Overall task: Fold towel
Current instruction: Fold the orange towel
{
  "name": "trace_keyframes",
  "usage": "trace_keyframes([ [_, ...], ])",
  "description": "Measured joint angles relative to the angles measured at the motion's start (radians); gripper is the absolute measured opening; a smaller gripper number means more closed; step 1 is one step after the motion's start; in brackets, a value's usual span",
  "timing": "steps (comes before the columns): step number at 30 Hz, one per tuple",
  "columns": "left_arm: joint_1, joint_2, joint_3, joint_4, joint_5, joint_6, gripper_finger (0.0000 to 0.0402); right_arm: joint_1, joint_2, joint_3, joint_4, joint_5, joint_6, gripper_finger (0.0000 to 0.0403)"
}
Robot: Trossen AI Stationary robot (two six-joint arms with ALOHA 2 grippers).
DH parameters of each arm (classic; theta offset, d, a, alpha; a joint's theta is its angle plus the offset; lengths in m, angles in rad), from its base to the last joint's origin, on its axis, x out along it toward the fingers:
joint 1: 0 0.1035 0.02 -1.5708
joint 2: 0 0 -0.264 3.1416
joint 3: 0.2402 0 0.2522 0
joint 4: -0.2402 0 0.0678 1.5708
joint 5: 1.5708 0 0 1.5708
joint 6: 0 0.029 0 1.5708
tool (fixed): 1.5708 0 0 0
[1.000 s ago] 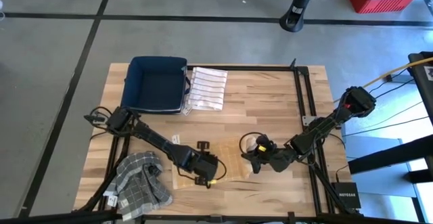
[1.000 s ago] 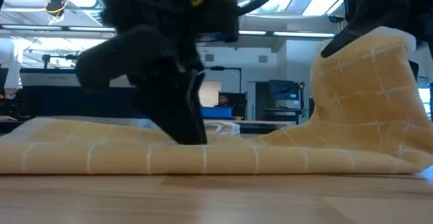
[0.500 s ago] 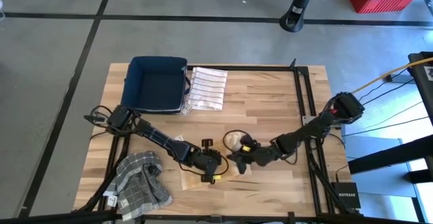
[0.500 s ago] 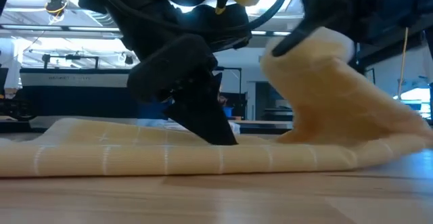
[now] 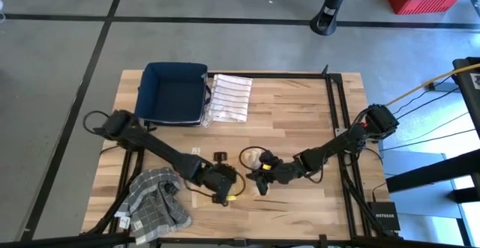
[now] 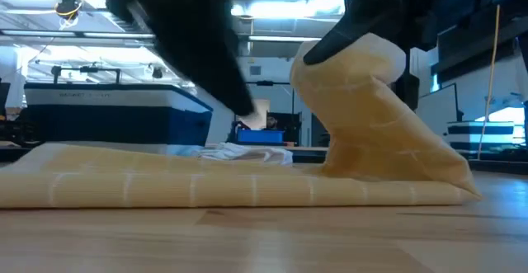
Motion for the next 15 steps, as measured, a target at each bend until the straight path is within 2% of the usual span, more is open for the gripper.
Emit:
trace_keyframes([
  [5, -0.04, -0.049, -0.048, -0.235, 0.004, -0.157, 0.0125, 0.0, 0.0, 0.0, -0.015, 0.001, -0.002, 0.0014],
  [8, -0.05, -0.051, -0.124, -0.181, 0.037, -0.204, 0.0125, 0.0, 0.0, -0.001, -0.02, 0.001, -0.002, 0.0014],
  [12, -0.046, -0.049, -0.238, -0.006, 0.065, -0.246, 0.0125, -0.004, 0.0, -0.001, 0.001, 0.0, 0.007, 0.0014],
  [15, -0.024, -0.048, -0.254, 0.036, 0.067, -0.247, 0.0125, -0.023, 0.026, 0.012, 0.071, -0.037, 0.008, 0.0014],
])
